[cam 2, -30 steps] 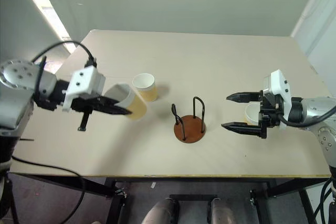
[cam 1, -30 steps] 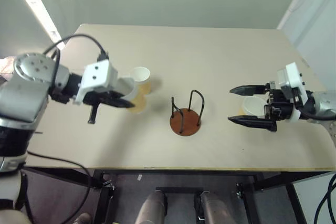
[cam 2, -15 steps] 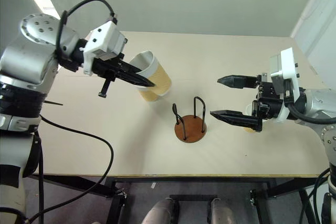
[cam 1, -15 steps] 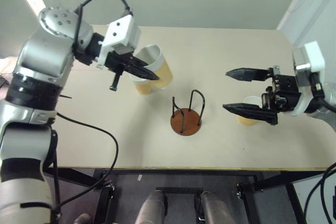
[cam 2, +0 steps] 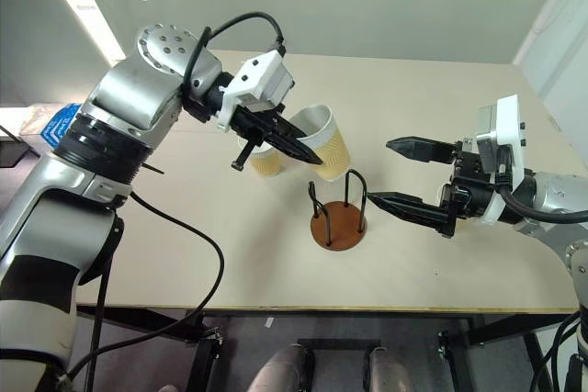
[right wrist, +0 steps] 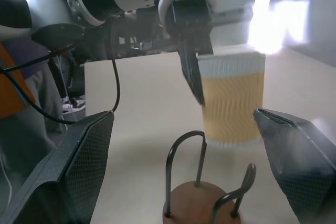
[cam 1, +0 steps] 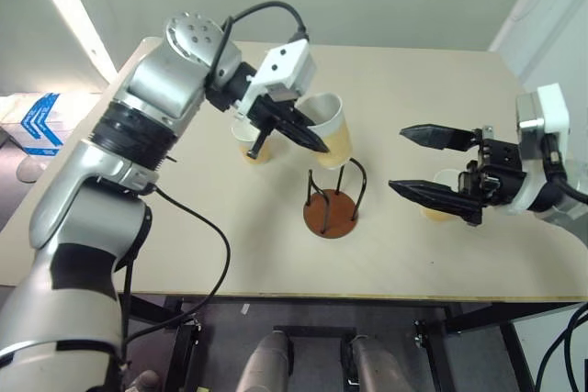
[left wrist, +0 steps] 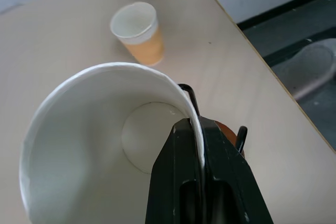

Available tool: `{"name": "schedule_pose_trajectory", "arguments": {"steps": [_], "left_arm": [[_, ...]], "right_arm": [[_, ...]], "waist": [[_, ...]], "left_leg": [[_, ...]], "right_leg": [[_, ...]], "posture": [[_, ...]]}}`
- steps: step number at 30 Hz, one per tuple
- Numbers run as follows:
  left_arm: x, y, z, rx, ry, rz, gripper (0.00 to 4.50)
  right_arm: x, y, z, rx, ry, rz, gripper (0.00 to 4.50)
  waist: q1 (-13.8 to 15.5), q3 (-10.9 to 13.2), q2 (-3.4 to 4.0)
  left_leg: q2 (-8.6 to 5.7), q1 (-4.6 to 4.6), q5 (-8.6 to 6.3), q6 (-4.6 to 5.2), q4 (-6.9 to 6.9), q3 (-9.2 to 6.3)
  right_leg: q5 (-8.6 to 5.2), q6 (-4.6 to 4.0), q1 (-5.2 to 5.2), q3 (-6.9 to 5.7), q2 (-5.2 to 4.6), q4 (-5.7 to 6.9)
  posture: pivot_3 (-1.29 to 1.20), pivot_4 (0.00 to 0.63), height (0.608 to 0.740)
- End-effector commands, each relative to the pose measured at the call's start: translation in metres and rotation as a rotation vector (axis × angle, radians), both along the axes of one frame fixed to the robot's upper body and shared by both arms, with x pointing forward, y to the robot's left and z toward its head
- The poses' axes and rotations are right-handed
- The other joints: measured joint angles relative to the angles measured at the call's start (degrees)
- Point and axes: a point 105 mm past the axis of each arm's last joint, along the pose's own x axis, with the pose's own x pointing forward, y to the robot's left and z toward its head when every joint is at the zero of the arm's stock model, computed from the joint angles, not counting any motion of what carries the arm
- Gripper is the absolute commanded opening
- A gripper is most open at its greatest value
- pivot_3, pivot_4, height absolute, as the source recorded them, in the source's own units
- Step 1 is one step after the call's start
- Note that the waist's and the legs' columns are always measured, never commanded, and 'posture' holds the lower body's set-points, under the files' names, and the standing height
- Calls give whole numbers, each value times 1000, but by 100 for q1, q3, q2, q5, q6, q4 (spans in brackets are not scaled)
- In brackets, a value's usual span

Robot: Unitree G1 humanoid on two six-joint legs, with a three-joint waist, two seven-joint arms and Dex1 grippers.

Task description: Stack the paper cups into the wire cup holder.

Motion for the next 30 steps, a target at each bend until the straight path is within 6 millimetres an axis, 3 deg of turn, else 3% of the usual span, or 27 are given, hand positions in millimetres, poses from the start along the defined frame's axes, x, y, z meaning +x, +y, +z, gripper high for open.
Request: {"name": "schedule_pose_trajectory", "arguments": {"steps": [1, 5, 14, 17, 22, 27, 30], "left_arm": [[-7, -2, 6, 28, -43, -76, 57], [-6, -15, -11, 56, -28, -114, 57], [-10, -29, -29, 93, -58, -188, 57], [-7, -30, -31, 101, -88, -188, 660], [-2, -33, -27, 86, -125, -182, 2315], [3, -32, 1, -37, -154, -133, 3973], [4, -28, 21, -153, -119, -77, 3973]], "right_arm": [[-5, -3, 12, 9, -69, -18, 4500], [-5, -7, 10, 0, -65, -37, 4500], [-6, -8, 8, -16, -64, -58, 4500], [-6, -10, 9, -21, -65, -80, 4500], [-2, -15, 7, -44, -74, -122, 4500], [10, -21, -14, -217, -57, -193, 4500], [24, -30, -23, -339, -66, -275, 4500]], "waist": [[1, 0, 0], [40, 0, 0], [58, 0, 0], [63, 0, 0], [63, 0, 1], [70, 1, 1], [66, 1, 2]], "left_leg": [[0, 0, 0, 0, 0, 0], [0, -1, 0, 2, 4, 0], [-1, 0, -5, 11, 35, 3], [-1, -1, -4, 13, 46, 2], [-4, -2, -14, 27, 69, 4], [-5, -4, -16, 30, 72, 4], [-5, -3, -18, 31, 70, 6]], "right_leg": [[1, 2, 0, 0, 0, 0], [2, 5, 3, 0, 0, 0], [9, 17, 17, 1, 0, -1], [11, 22, 20, 1, 0, 0], [14, 26, 29, 7, 0, -1], [13, 26, 31, 7, -1, -2], [15, 31, 30, 8, -1, -3]], "posture": [[0, 150, 740], [0, 150, 740], [0, 150, 740], [0, 150, 740], [0, 150, 740], [0, 150, 740], [0, 150, 740]]}}
